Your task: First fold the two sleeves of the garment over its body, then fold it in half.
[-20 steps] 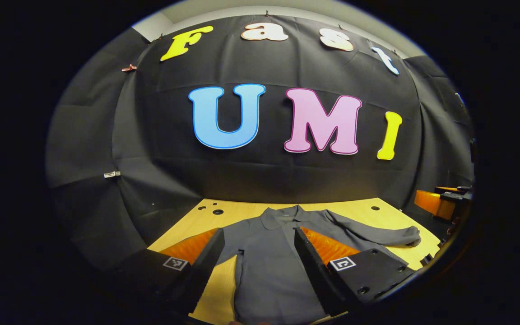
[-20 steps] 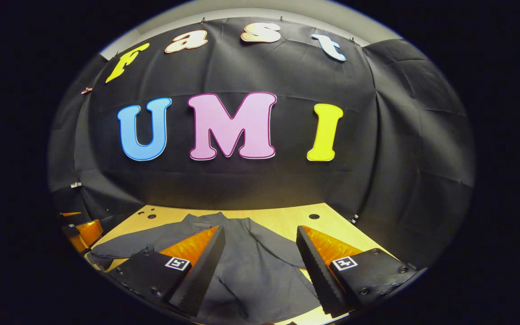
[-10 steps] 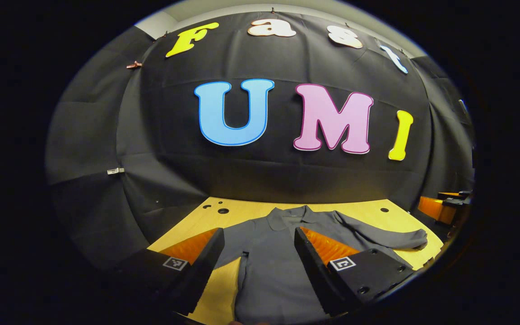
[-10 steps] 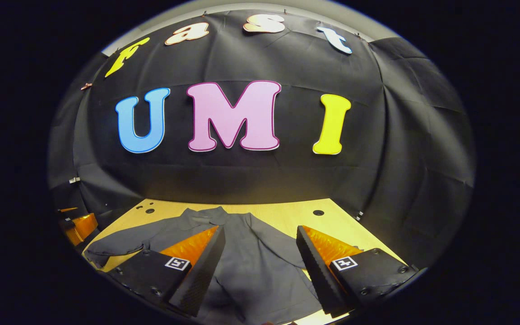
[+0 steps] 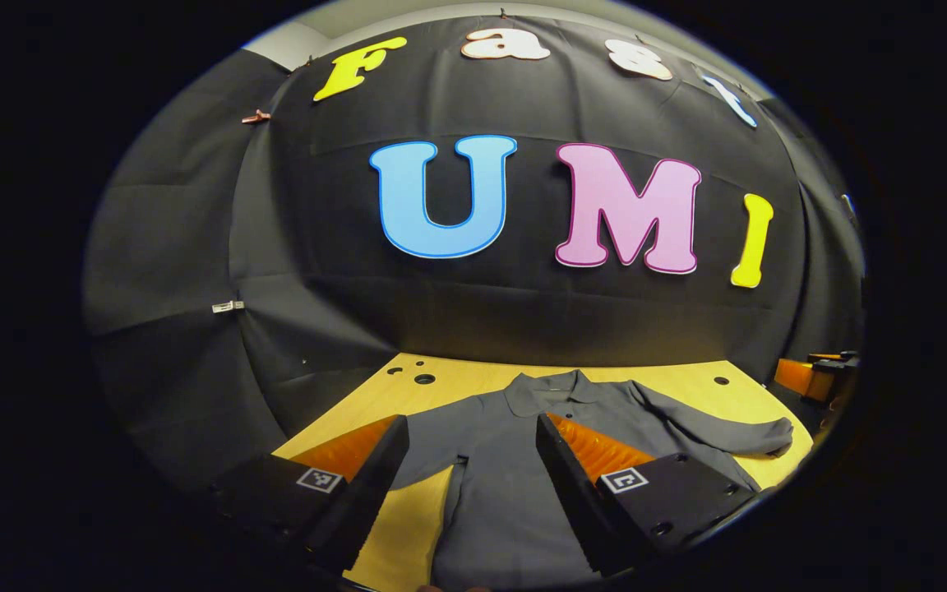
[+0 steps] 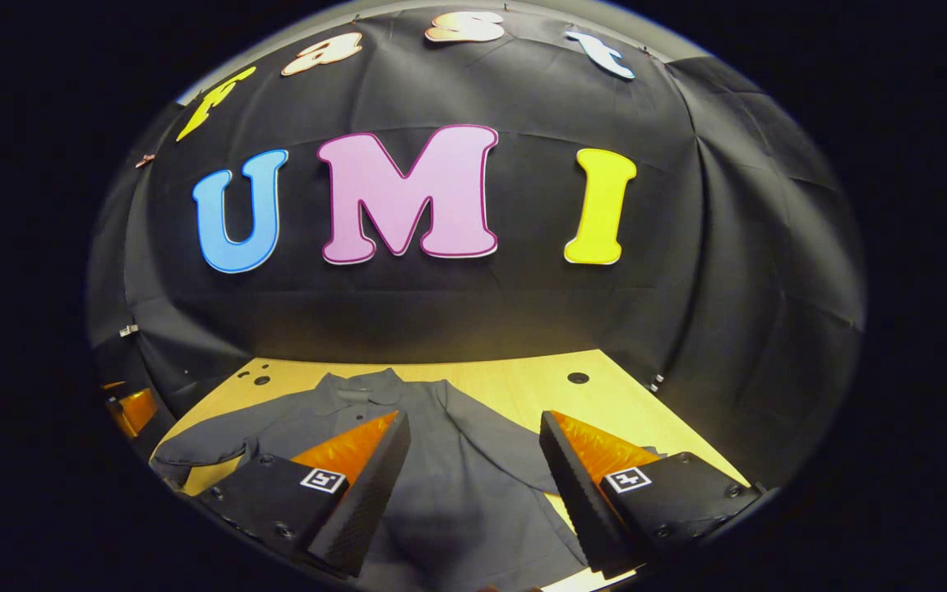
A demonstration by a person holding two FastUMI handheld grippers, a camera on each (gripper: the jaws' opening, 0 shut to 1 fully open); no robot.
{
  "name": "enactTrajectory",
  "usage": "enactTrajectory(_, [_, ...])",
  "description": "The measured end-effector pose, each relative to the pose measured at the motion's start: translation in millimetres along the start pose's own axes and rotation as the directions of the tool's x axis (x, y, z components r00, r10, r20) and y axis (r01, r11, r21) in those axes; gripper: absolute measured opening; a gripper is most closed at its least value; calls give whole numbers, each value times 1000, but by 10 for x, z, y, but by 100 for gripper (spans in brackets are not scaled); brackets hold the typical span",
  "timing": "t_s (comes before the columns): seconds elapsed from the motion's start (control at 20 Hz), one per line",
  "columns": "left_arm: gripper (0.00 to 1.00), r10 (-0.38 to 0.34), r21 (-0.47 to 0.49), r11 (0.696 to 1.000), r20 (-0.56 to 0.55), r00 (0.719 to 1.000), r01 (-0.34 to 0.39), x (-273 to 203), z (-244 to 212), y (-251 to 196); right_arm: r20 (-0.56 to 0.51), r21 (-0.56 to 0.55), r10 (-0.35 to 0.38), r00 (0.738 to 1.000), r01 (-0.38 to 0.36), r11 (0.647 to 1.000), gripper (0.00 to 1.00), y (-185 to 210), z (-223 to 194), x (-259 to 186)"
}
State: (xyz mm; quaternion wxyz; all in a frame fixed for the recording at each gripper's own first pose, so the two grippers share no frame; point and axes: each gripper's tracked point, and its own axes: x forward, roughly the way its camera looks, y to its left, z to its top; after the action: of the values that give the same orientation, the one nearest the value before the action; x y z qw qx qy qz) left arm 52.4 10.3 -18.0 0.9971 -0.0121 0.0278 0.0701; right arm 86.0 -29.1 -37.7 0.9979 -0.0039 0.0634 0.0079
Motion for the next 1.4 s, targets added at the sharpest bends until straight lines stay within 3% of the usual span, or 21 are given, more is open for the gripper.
enactTrajectory(0.25, [98,27,-26,999,-21,999,-28,39,-57,-81,-69,0,-42,997,42,999,98,-386,-175,207])
enactTrajectory(0.5, [98,47,-23,999,-51,998,-48,51,-181,-130,-141,33,-176,974,183,983,98,-1116,-400,386])
enactTrajectory(0.85, [98,80,-35,996,-111,991,-84,71,-355,-107,-293,85,-332,897,370,925,98,-2049,-931,497])
enactTrajectory(1.1, [98,76,-20,997,-141,987,-80,81,-419,-142,-414,148,-351,840,442,885,98,-2347,-1383,583])
enactTrajectory(1.4, [98,69,4,998,-169,983,-69,130,-487,-179,-504,149,-345,792,473,868,99,-2450,-1785,770])
